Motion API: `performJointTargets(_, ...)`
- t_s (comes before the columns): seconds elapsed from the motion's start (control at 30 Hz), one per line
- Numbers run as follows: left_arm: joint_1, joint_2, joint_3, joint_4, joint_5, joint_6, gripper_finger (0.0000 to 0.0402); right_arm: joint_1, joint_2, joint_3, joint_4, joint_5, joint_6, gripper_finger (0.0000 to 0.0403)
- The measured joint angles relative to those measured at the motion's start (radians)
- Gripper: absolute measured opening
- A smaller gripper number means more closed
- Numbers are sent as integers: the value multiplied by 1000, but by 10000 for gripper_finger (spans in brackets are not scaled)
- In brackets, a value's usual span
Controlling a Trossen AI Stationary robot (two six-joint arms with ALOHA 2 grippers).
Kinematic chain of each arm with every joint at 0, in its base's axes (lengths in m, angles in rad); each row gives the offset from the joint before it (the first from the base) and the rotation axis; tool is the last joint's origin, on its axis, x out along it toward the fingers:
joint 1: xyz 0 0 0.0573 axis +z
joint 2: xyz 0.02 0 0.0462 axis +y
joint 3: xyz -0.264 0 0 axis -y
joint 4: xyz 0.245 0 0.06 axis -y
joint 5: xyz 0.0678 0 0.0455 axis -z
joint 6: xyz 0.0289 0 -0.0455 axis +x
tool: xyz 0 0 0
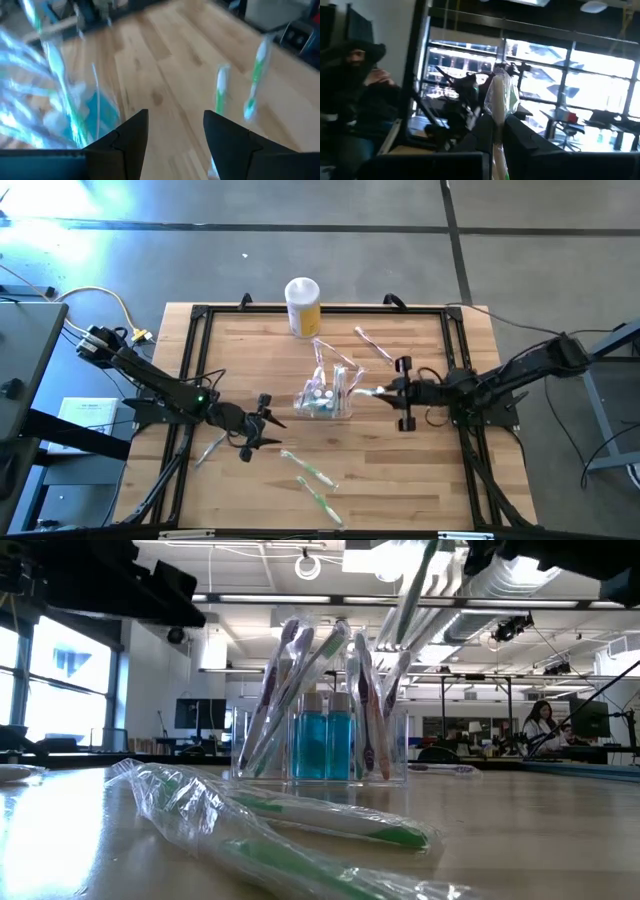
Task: Pick & Place toothbrushing station
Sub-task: Put the green toothbrush into the transparent organizer
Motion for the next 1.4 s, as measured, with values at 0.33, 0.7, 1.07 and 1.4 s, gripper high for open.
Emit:
performJointTargets(0.33, 0, 0, 2, 51, 17, 10, 184, -76, 215, 0, 100, 4, 134, 13)
performJointTargets(0.7, -2, 0, 2, 58, 16, -17, 184, -78, 383, 0, 146, 82, 239, 13)
performJointTargets(1.07, -2, 4, 2, 56, 15, -29, 184, -78, 431, 0, 151, 79, 317, 13)
performJointTargets(1.4, -2, 4, 2, 51, 14, -38, 184, -85, 430, 0, 102, 78, 344, 13)
